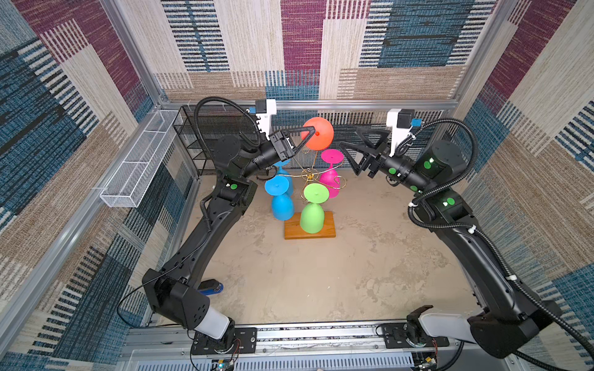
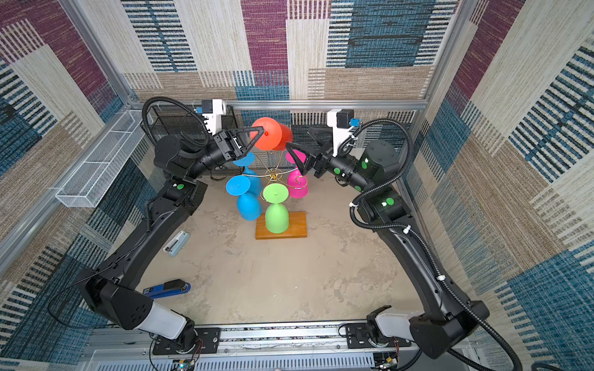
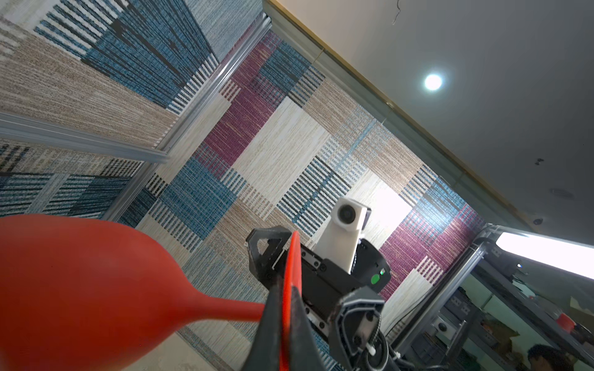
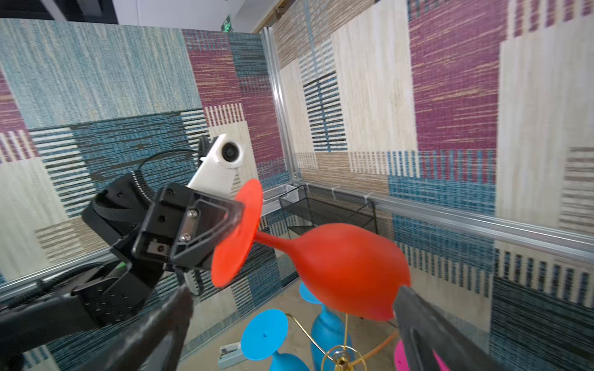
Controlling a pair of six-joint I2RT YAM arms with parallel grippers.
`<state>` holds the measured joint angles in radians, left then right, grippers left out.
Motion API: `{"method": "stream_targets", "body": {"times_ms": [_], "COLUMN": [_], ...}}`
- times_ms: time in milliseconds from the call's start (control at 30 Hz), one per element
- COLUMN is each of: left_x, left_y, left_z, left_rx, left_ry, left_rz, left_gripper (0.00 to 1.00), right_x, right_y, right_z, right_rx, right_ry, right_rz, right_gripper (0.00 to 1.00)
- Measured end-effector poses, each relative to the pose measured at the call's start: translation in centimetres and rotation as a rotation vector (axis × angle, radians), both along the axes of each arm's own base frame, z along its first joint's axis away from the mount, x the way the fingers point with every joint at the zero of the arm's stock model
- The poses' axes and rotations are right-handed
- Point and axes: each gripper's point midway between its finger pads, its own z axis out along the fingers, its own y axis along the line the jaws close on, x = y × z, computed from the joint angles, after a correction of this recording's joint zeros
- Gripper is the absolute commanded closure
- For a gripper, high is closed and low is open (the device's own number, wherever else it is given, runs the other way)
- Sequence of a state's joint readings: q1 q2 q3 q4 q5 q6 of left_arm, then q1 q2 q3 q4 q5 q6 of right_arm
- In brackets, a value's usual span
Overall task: Take the wine glass off the wine glass rack
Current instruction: Pick up the wine glass from the wine glass rack.
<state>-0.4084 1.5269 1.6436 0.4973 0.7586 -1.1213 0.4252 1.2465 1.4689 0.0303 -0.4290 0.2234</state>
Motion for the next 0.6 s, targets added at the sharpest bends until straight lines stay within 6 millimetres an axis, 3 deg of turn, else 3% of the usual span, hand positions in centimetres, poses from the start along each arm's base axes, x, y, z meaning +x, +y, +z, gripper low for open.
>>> {"method": "stream_targets", "body": {"times_ms": [100, 200, 333, 600], "left_x": [-0.1, 0.1, 0.6, 1.1], "left_y": [0.5, 0.7, 0.6, 0.7], "left_z": [0.6, 0.8, 0.5, 0.6], "left_rx": [-0.024, -0.04, -0.051, -0.09], "left_ry": [0.01, 0.03, 0.065, 0.13], "left_rz": [0.024, 0.033, 0.024, 0.007], "left_gripper": [1.0, 1.0, 1.0, 1.0], "right_x": [0.4, 0.9, 1.4, 2.7], "right_y": [-1.1, -1.3, -0.8, 2.1], "right_z": [-3.7, -5.4, -4.6, -3.0], "right_rx": [-0.07, -0.122, -0.137, -0.153], "right_ry": [-0.057, -0.135, -0.262, -0.399], "right_rz": [-0.1, -0.144, -0.154, -0.093], "right_gripper": [0.01, 0.01, 0.01, 0.01]}}
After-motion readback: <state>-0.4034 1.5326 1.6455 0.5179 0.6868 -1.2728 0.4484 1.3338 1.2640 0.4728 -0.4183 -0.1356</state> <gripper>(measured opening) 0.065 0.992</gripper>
